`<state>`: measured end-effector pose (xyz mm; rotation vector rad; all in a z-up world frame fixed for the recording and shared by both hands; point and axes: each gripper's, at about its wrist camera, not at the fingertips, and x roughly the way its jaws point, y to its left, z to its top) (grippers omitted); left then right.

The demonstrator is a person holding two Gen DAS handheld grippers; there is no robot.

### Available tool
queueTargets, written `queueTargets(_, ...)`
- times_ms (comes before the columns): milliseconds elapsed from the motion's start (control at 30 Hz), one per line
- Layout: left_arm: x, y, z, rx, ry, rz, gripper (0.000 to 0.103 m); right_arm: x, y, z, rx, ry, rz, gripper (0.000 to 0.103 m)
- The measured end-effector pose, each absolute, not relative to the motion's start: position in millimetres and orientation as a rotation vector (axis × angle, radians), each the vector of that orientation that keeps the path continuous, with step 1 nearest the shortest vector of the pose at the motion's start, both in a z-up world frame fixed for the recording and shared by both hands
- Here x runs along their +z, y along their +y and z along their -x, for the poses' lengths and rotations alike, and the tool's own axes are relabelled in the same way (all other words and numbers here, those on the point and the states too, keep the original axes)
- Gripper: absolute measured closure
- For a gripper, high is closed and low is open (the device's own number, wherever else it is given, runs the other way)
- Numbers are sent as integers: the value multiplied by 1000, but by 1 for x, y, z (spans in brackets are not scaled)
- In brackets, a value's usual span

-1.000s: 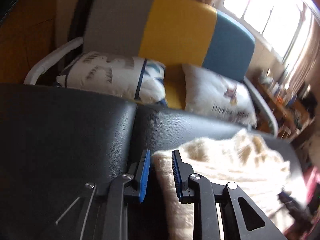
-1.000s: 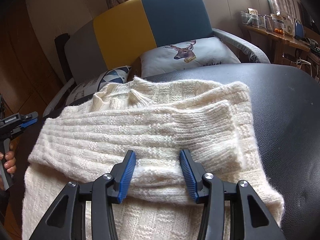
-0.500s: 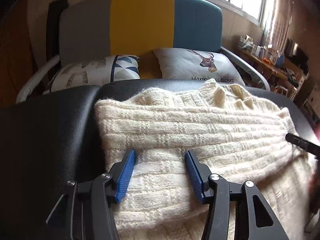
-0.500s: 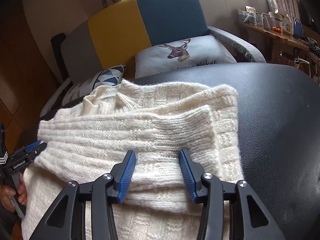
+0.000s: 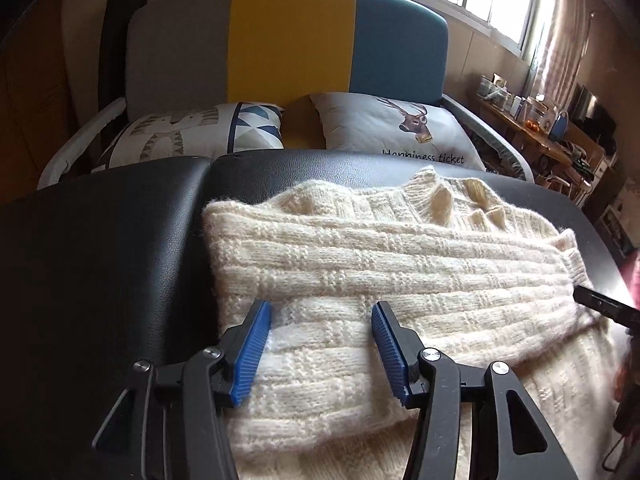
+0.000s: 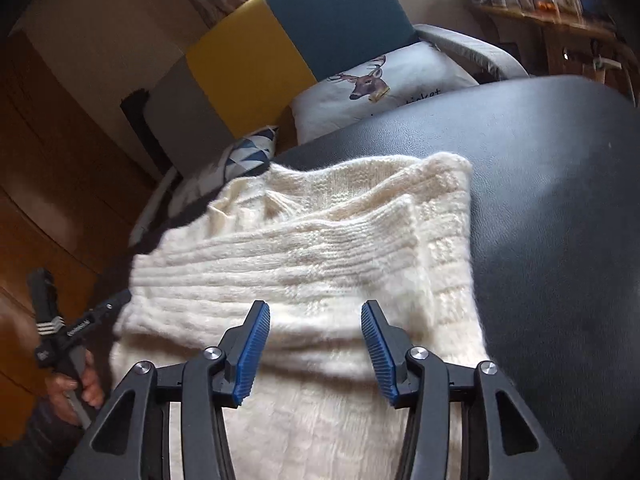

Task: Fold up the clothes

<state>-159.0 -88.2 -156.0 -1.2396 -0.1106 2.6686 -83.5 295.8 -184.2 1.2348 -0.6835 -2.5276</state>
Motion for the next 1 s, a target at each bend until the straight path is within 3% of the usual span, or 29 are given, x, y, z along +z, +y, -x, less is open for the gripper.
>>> queueTargets(100,-131,-111,129,2668,-274,1188,47,-177,328,39,-2422,-856,-1178,46)
queueTargets(200,-121,-133,84,2635,-389,1148,35,-182,355,-12,-2359,-936,-1235,42)
queueTargets(400,-143,-161,-5,2571,-444,1217,34,-213,378,-99,-2242,-1014,-1389,42)
queueTargets(567,-163,-176,-56,2526,-526,1278,34,-230,370,-113,-2035,-1137,-1342,41)
queueTargets(867,-186,-174,-98,2427,-473,1341,34,-228,333,-101,-2002,-1000,-1323,41)
queueTargets(1000,-189,-161,-106,2408,-364,1335,32,-227,328,-109,-2061,-961,-1270,41)
